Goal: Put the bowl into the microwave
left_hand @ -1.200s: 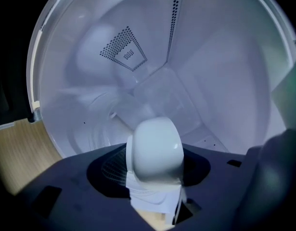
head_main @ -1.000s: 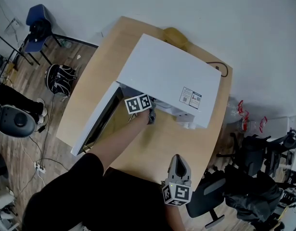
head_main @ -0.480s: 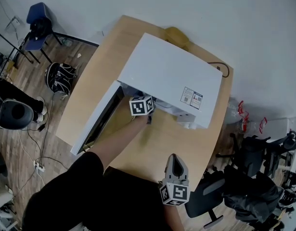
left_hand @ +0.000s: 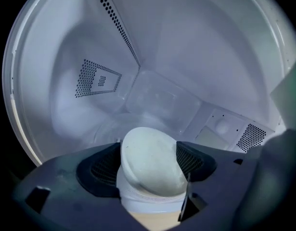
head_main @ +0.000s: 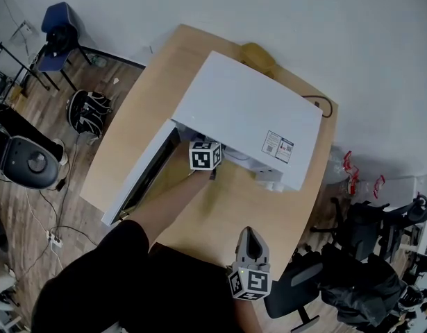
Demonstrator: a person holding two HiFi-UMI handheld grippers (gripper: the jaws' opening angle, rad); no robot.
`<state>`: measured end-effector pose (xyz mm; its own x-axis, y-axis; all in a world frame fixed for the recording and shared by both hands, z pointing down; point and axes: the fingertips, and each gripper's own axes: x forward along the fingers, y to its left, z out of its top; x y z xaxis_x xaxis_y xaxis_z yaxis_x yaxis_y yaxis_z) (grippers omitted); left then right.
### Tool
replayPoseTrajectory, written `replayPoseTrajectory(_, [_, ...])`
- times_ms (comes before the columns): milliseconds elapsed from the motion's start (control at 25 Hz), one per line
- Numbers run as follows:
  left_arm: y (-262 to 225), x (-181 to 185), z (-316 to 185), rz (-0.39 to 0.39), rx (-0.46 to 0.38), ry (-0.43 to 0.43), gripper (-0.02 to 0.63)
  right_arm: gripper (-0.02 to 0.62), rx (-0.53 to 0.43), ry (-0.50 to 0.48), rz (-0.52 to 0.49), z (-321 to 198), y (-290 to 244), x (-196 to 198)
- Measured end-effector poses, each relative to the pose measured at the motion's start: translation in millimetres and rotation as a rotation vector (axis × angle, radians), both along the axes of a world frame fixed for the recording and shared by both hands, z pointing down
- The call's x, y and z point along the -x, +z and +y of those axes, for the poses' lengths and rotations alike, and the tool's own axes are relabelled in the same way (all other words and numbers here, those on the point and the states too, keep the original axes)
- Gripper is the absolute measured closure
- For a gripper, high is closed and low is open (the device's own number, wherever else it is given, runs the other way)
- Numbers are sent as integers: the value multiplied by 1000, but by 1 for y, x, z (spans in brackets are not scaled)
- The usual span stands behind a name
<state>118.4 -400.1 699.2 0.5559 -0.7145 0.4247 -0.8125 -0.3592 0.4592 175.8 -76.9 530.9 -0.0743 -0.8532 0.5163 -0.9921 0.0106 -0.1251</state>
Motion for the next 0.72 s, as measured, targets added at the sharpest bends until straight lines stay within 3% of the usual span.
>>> replayPoseTrajectory(200, [0, -2, 1, 38, -26, 4, 261, 535, -2, 8, 5, 0, 0, -2])
replayPoseTrajectory(400, [-11, 2, 7, 174, -29, -26, 247, 535, 5, 17, 6, 2, 2, -5])
replayPoseTrajectory(720, [-17, 18, 39, 118, -109, 31, 247, 535, 29, 40, -7, 10, 11, -7])
